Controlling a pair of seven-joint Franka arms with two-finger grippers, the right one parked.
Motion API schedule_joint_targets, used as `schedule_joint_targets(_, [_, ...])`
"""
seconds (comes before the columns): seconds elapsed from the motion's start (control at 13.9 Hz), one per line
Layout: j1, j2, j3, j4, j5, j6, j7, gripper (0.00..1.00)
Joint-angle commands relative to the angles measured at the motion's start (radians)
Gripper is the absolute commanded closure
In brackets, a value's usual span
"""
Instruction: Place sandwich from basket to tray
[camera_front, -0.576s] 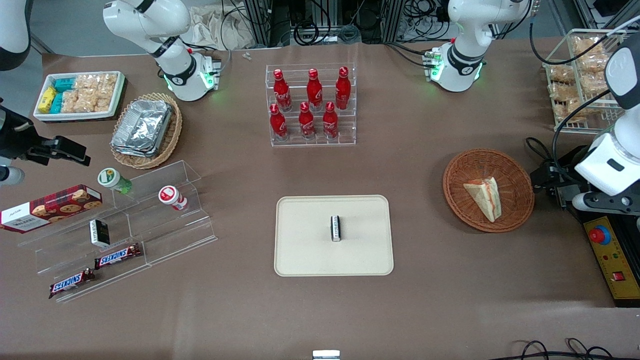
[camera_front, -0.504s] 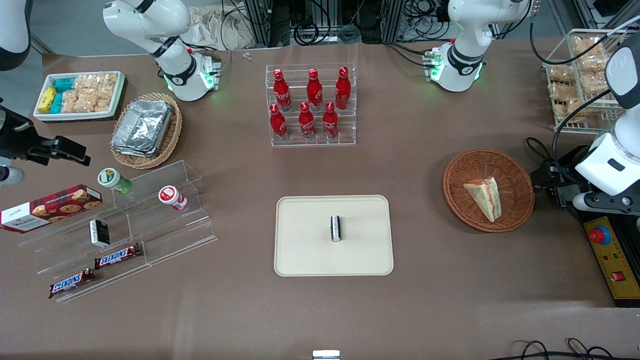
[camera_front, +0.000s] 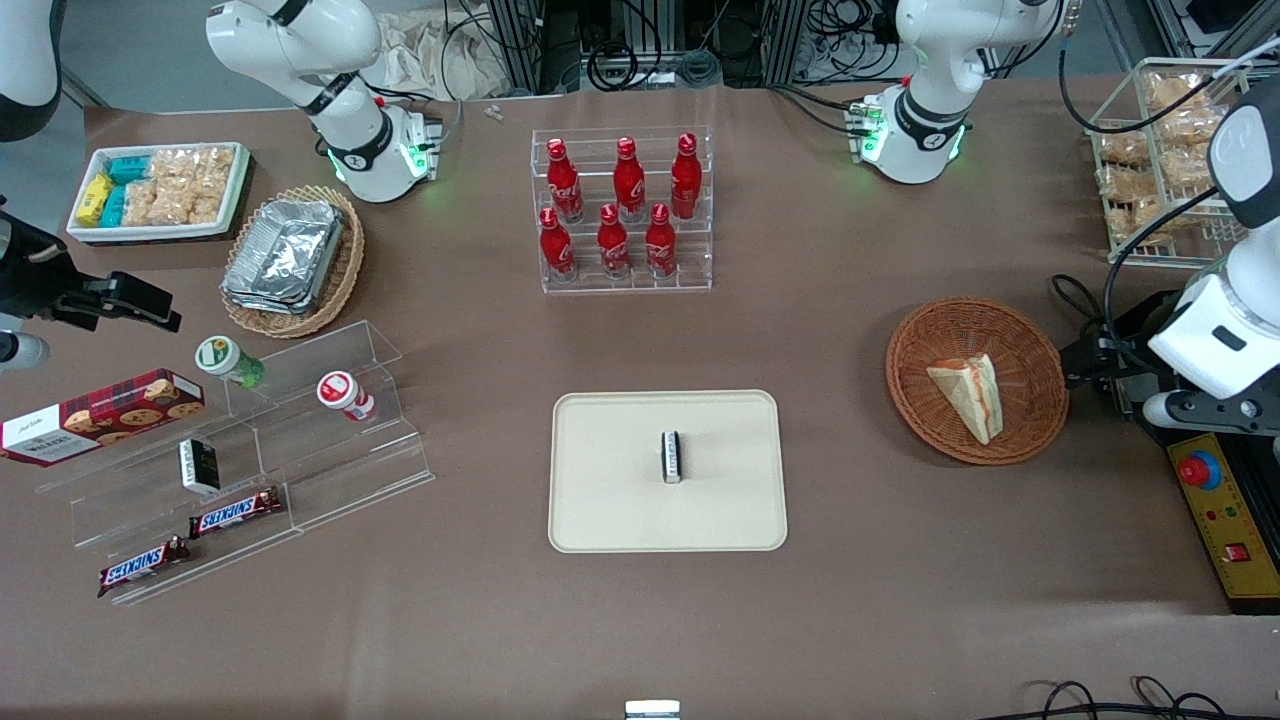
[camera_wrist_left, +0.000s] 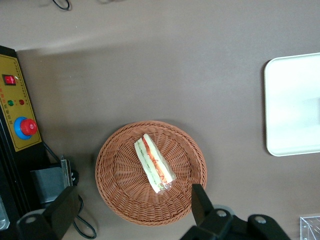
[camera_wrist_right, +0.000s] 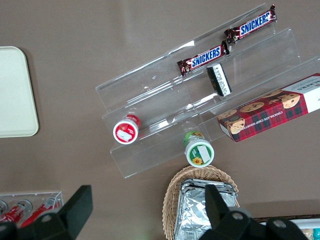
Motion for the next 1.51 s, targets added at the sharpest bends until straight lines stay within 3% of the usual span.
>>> schedule_joint_targets(0.0, [0.006,-0.01,0.0,-0.048,0.005,-0.016,-0.072,0.0])
schedule_joint_targets(0.22, [0.007,-0.048,0.001,-0.174,0.003,0.03,-0.204,0.0])
schedule_joint_targets(0.72, [0.006,-0.197,0.001,-0.7,0.003,0.569,-0.626,0.0])
schedule_joint_targets(0.86, [0.007,-0.177,0.001,-0.743,0.011,0.637,-0.756,0.0])
schedule_joint_targets(1.44, [0.007,-0.116,0.003,-0.826,0.023,0.754,-0.833,0.0])
